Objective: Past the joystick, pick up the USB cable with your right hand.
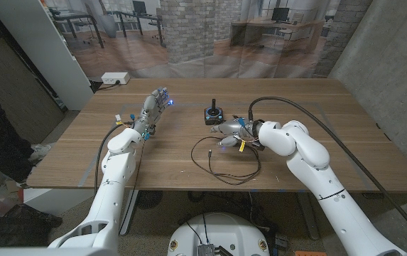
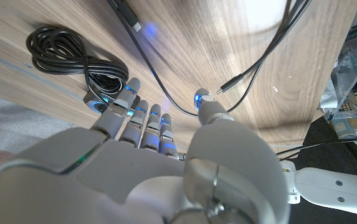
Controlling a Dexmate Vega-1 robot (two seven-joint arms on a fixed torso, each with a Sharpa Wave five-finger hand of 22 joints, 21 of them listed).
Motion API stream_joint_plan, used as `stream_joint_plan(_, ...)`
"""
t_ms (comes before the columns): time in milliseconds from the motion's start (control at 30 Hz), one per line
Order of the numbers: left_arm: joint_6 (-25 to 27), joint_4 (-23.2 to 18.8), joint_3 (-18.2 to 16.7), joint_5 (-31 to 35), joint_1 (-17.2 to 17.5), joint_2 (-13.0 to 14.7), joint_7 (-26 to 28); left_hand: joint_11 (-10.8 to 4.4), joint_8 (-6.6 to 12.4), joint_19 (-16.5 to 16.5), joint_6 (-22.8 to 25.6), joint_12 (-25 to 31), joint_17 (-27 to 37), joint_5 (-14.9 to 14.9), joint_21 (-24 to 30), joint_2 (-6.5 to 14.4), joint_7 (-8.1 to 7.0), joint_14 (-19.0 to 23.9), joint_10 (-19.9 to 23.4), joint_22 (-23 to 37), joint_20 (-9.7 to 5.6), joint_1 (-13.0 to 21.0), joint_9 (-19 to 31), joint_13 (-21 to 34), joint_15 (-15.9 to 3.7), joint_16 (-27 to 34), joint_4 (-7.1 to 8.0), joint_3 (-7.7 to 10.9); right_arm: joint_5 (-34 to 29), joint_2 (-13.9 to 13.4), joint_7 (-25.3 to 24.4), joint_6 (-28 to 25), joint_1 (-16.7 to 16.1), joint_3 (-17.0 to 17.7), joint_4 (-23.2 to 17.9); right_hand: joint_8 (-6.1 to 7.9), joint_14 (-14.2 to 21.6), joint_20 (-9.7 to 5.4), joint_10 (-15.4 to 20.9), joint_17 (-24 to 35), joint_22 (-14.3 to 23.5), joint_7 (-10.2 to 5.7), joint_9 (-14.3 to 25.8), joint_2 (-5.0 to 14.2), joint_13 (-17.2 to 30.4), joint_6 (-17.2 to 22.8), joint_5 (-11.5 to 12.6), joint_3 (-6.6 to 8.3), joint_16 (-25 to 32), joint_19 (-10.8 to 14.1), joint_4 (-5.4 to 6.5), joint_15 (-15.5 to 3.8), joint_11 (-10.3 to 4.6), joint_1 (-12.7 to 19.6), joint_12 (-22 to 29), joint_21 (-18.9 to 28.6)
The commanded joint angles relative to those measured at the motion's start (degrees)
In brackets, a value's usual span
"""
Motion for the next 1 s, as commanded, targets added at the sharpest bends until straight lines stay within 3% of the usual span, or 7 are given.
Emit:
stream_joint_plan(33, 0.3, -0.2, 0.0, 0.0, 0.1, 0.1, -0.1, -0.01, 0.23, 0.3, 0.2, 0.1, 0.1, 0.2, -0.1, 4.3, -0.17, 0.3, 0.1, 0.2, 0.22, -0.3, 0.2, 0.1, -0.07, 0.2, -0.21, -0.27, -0.2, 0.0, -0.4, 0.2, -0.1, -0.6, 0.5, 0.18, 0.1, -0.24, 0.0, 0.1, 0.1, 0.11, 0.3, 0.00, 0.2, 0.1, 0.4, 0.43, -0.1, 0.2, 0.22, -0.44, -0.31, 0.9, 0.1, 0.0)
stream_joint_plan(500, 0.5, 0.2, 0.1, 0.0, -0.2, 0.2, -0.2, -0.03, 0.23, 0.3, 0.2, 0.1, 0.1, 0.2, -0.2, 4.4, -0.18, 0.3, 0.1, 0.2, 0.25, -0.3, 0.2, 0.1, -0.03, 0.2, -0.19, -0.28, -2.8, 0.4, -1.7, -0.5, -0.5, -1.4, 0.5, 0.45, 0.9, -1.03, 0.7, 0.3, 0.2, -0.76, 0.3, 0.38, 0.2, 0.7, 0.5, 0.39, 0.3, 0.8, 0.83, -1.39, -0.89, 3.1, 0.3, 0.1)
stream_joint_plan(1000, 0.3, 0.9, 0.0, 0.0, -0.4, 0.3, 0.0, -0.03, 0.23, 0.4, 0.2, 0.1, 0.1, 0.3, -0.3, 4.4, -0.19, 0.3, 0.1, 0.3, 0.27, -0.4, 0.2, 0.1, 0.07, 0.2, -0.15, -0.30, -4.5, 0.7, -3.4, -0.4, -0.4, -2.3, 2.2, 0.52, 1.2, -1.32, 0.9, 0.3, 0.2, -0.92, 0.3, 0.35, 0.2, 0.9, 0.5, 0.40, 0.3, 1.3, 0.54, -1.71, -1.04, 5.6, 0.3, 0.2)
